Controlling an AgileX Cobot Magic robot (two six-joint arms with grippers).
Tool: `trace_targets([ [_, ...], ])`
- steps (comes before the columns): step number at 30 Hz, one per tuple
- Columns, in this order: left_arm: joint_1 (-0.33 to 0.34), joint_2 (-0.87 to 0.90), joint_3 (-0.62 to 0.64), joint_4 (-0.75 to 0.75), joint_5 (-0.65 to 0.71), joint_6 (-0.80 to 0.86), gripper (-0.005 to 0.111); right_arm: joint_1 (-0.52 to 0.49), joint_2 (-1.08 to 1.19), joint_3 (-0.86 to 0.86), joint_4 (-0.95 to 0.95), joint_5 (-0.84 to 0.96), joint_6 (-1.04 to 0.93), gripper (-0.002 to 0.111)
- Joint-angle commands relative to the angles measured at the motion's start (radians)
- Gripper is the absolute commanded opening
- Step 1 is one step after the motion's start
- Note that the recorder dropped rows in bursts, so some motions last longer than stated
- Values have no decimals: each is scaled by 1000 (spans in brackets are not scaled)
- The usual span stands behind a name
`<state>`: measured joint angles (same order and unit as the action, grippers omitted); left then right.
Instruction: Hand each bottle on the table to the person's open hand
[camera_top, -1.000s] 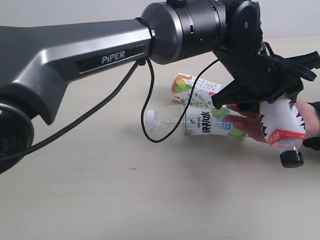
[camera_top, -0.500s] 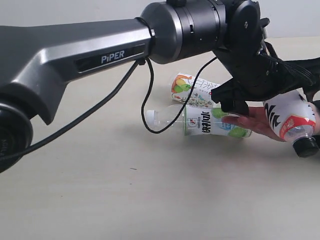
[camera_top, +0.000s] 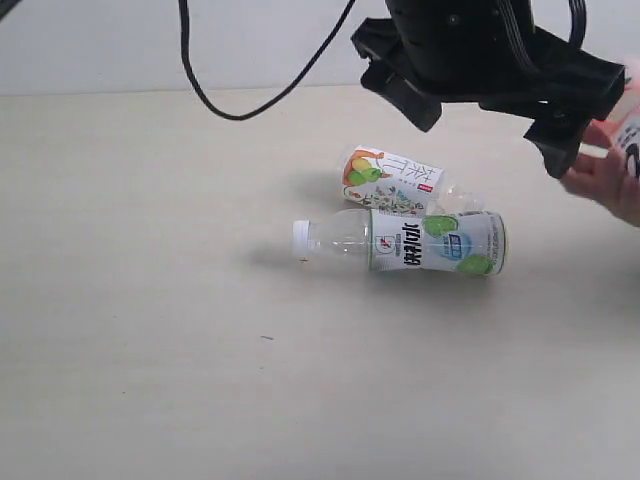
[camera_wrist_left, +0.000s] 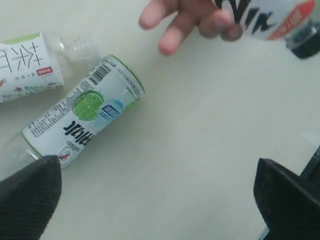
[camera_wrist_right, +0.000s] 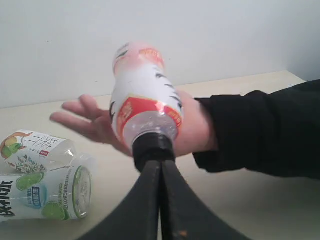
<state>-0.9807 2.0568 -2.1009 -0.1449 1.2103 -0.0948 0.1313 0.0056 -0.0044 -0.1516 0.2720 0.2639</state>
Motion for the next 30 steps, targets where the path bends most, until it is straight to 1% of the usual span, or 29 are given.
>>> trace_targets([
  [1, -5, -59, 33, 5, 11, 156, 88, 2, -6, 4, -4, -8, 0, 0],
  [2, -5, -63, 33, 7, 11, 163, 82, 2, -6, 4, -4, -8, 0, 0],
  [4, -7, -69, 33, 7, 11, 202, 62, 2, -6, 4, -4, -8, 0, 0],
  [5, -7, -69, 33, 3, 11, 216, 48, 2, -6, 4, -4, -8, 0, 0],
  [7, -7, -69, 33, -5, 11, 231, 12, 2, -6, 4, -4, -8, 0, 0],
  [8, -7, -69, 33, -5, 11, 249, 1, 2, -6, 4, -4, -8, 0, 0],
  [10, -7, -69, 33, -5, 11, 275, 2, 2, -6, 4, -4, -8, 0, 0],
  [13, -7, -69, 33, -5, 11, 275, 0, 2, -6, 4, -4, -8, 0, 0],
  [30, -7, -68, 33, -1, 11, 275, 0, 2, -6, 4, -4, -8, 0, 0],
])
